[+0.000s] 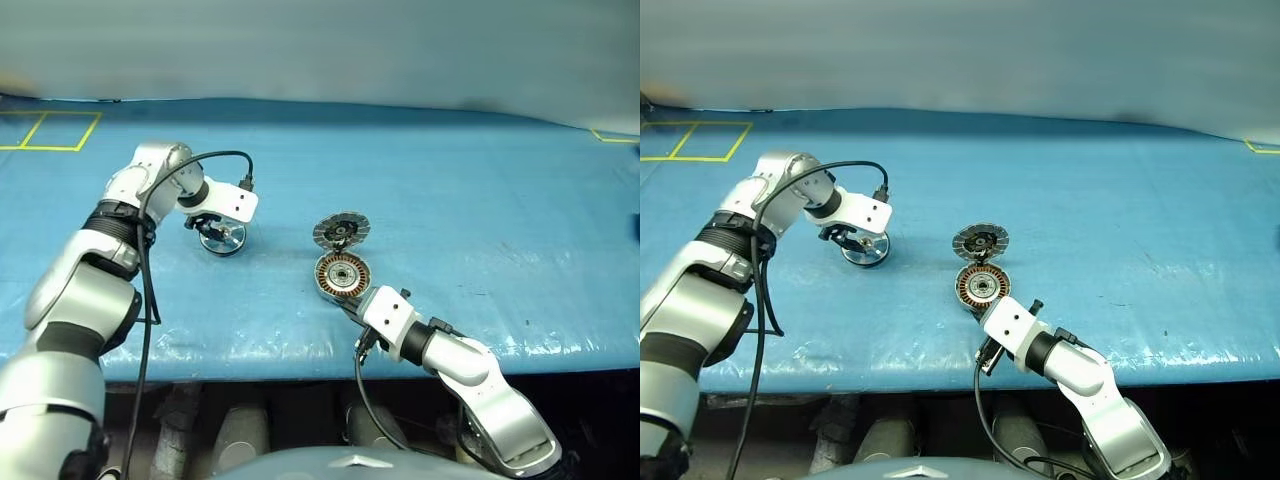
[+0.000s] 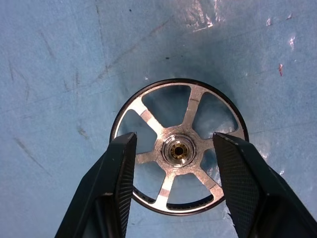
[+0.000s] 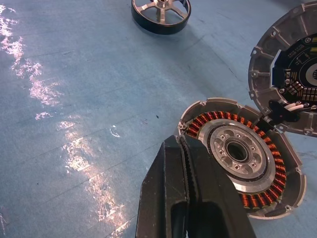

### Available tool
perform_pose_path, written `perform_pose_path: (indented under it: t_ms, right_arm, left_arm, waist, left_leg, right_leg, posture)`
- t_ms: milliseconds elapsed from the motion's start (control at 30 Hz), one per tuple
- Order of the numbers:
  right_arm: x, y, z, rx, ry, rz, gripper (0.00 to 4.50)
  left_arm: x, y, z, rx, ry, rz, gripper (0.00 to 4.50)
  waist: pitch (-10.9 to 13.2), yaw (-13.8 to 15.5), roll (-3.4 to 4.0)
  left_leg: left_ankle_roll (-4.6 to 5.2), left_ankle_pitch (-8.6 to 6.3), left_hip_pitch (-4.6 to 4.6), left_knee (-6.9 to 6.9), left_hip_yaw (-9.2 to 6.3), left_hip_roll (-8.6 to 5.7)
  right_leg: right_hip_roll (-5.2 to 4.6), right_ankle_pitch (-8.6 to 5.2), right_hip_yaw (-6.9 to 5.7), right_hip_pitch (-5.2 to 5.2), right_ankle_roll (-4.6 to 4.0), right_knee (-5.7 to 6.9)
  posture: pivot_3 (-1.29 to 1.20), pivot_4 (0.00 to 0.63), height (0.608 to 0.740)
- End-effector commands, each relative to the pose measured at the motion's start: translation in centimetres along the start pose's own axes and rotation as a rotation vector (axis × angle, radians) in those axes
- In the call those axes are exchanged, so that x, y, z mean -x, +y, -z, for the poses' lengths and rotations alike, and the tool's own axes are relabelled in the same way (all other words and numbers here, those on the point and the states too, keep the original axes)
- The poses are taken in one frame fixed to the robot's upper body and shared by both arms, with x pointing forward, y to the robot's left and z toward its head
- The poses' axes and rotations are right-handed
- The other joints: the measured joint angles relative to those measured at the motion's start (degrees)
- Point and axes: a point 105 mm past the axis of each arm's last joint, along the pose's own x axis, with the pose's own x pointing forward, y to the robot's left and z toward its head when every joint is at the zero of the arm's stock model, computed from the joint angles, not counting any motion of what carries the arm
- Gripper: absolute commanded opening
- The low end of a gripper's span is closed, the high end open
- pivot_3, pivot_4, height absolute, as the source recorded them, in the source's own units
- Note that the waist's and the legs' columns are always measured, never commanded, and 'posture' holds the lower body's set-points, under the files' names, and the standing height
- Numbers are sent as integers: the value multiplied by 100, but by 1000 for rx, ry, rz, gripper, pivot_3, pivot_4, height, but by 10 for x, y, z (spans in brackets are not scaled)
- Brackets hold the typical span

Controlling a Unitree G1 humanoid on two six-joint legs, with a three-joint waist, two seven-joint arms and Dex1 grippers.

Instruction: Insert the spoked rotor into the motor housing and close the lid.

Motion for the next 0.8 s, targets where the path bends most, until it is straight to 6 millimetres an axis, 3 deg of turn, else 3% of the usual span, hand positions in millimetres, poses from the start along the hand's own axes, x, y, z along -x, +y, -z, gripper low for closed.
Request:
perform_pose_path:
  t_ms: [33, 567, 800]
  right_arm:
    - [1, -1, -6, 10, -20, 5, 42]
    - [2, 0, -3, 16, -4, 0, 42]
    - [3, -1, -3, 17, 4, 13, 42]
  left_arm:
    - [18, 13, -3, -47, 1, -62, 2618]
    - [2, 2, 12, -128, 111, -17, 2618]
    - [-8, -6, 7, -144, 91, 13, 2618]
  waist:
    - [0, -4, 0]
    - [0, -1, 0]
    - [0, -2, 0]
  left_leg:
    - [0, 0, 1, 0, 0, 0]
    - [0, 0, 2, 2, 0, 0]
    - [0, 0, 2, 3, 0, 0]
  right_leg:
    - [0, 0, 0, 0, 0, 0]
    - [0, 0, 0, 0, 0, 5]
    - [1, 0, 0, 0, 0, 7]
  posture:
    - [0, 150, 740]
    - [0, 150, 740]
    - [0, 150, 740]
